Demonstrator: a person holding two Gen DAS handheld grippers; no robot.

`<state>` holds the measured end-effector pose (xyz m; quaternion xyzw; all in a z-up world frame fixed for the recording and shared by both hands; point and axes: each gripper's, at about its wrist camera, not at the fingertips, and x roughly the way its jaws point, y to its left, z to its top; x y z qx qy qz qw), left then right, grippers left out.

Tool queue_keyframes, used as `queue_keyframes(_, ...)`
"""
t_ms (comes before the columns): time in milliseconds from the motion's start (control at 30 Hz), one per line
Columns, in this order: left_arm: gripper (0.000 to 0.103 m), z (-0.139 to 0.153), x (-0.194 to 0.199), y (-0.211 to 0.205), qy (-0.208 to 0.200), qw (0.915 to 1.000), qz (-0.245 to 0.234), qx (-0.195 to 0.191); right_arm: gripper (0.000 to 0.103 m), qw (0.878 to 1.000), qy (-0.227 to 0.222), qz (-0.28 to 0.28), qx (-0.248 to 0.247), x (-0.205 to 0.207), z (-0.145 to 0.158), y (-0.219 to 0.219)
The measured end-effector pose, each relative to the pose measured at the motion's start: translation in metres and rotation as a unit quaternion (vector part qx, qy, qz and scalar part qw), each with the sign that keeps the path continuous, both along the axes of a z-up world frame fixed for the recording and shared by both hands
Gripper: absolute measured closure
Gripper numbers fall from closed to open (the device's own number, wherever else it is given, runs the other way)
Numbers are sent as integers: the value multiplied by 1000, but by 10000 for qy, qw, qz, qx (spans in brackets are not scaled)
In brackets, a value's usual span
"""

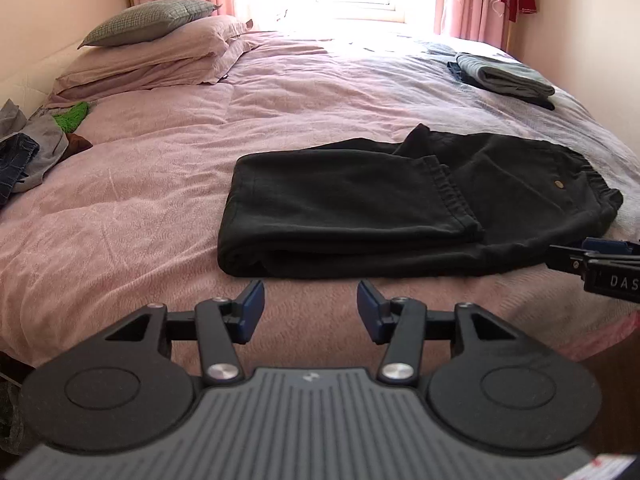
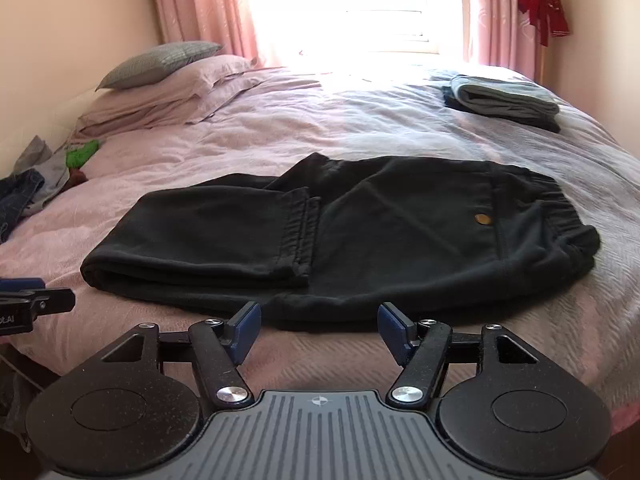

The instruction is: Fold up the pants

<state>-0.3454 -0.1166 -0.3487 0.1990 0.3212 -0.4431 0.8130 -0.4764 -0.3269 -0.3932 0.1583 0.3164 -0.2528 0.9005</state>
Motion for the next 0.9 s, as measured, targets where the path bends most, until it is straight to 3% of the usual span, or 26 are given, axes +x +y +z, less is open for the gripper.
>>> queue_keyframes(100,49,-1,-3,8,33,9999,2,-147,41,9999,-34,-127,-9,-15,1,-3)
queue_keyframes(200,47,-13,13,20,493,9972,134,-554,41,9995,-40,-315,49,-26,-2,-13)
queue_keyframes(333,48,-35,62,33,1502,9792,544,-1247,41,9980,-64,-589,207,-40,-8,-32)
queue_keyframes(467,48,-58,121,24,2128,9586,1022,-1590,41,9957,-65,-878,294,-48,-13,-56)
queue_keyframes(567,45,-80,157,18,2815,9314,1321,-1895,41,9926,-40,-1135,427,-52,-18,-76)
queue_keyframes(667,43,-107,171,20,3599,8826,1670,-2521,41,9892,-39,-1368,526,-55,-22,-95)
queue_keyframes(733,43,-122,173,18,3851,8598,1846,-2799,41,9872,-36,-1501,547,-57,-23,-106)
queue_keyframes(767,43,-125,173,15,3860,8577,1862,-2841,41,9864,-41,-1547,546,-58,-23,-109)
queue_keyframes(833,46,-118,169,8,3552,8756,1672,-2814,41,9859,-64,-1568,574,-59,-23,-116)
queue_keyframes(900,47,-115,165,6,3312,8866,1385,-2918,41,9860,-121,-1533,643,-62,-23,-119)
